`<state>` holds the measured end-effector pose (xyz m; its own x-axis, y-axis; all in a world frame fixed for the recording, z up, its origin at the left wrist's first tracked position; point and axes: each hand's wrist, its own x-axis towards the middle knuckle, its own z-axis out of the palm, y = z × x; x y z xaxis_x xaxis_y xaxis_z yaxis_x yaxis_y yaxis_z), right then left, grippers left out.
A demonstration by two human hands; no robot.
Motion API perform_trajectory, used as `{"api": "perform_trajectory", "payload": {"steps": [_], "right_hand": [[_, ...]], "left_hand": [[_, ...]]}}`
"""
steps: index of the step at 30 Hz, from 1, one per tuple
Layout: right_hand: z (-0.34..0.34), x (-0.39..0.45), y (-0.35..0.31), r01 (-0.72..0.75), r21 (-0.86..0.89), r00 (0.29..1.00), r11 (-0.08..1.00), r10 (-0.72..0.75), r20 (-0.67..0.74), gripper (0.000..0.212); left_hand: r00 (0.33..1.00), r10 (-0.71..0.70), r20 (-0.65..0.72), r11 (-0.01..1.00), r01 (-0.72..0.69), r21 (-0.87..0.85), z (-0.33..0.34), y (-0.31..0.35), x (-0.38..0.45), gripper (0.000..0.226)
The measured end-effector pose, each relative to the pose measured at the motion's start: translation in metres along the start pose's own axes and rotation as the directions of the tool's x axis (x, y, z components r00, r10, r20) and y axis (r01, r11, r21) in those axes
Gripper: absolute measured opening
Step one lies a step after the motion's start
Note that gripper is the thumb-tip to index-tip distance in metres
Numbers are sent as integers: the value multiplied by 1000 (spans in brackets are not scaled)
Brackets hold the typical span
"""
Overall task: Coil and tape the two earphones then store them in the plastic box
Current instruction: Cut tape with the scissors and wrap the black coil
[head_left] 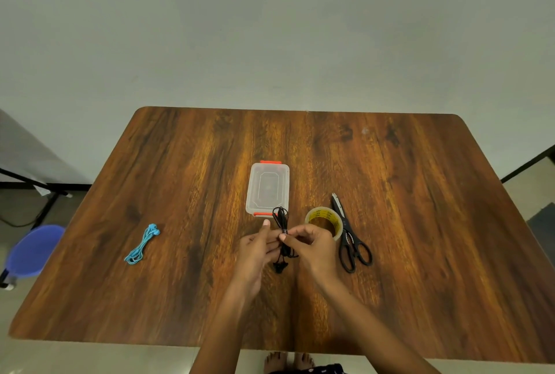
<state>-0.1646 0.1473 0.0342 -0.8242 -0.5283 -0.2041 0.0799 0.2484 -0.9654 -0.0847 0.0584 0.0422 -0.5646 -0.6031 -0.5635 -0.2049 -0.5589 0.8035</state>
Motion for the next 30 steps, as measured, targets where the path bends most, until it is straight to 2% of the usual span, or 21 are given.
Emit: {"api": "perform_trajectory", "payload": {"steps": [4,6,9,12,16,18,21,26,30], "right_hand": [[-4,4,-1,-94,76,994,993,90,59,10],[-6,5,-1,-109,60,989,992,102,102,12],[-8,9,-3,-112,-3,980,994,111,165,12],[-11,11,-3,-161,-2,963,987,157,221,10],[-12,14,0,-180,-43,952,983,185,243,10],[-12,15,1,-196,-38,946,980,200,255,13],[-10,15,1,-229,20,949,973,218,229,14],[-3,17,-4,-234,139,967,962,215,140,19],[9,24,-9,-188,114,976,976,173,130,19]], "left_hand": [[997,45,59,999,-44,-18,-4,-1,2,18],[995,81,61,997,-81,-6,-5,-5,2,10],[994,105,3,994,-105,-5,-5,-8,2,9],[994,113,1,994,-113,-12,-5,-9,3,10],[991,129,-21,992,-129,5,-4,-13,2,10],[990,131,-57,990,-133,-42,-6,-15,1,11],[982,163,-98,984,-169,-61,-7,-13,1,15],[972,215,-92,976,-218,-27,-10,-8,3,20],[947,244,-209,969,-248,8,-28,-5,4,20]]}}
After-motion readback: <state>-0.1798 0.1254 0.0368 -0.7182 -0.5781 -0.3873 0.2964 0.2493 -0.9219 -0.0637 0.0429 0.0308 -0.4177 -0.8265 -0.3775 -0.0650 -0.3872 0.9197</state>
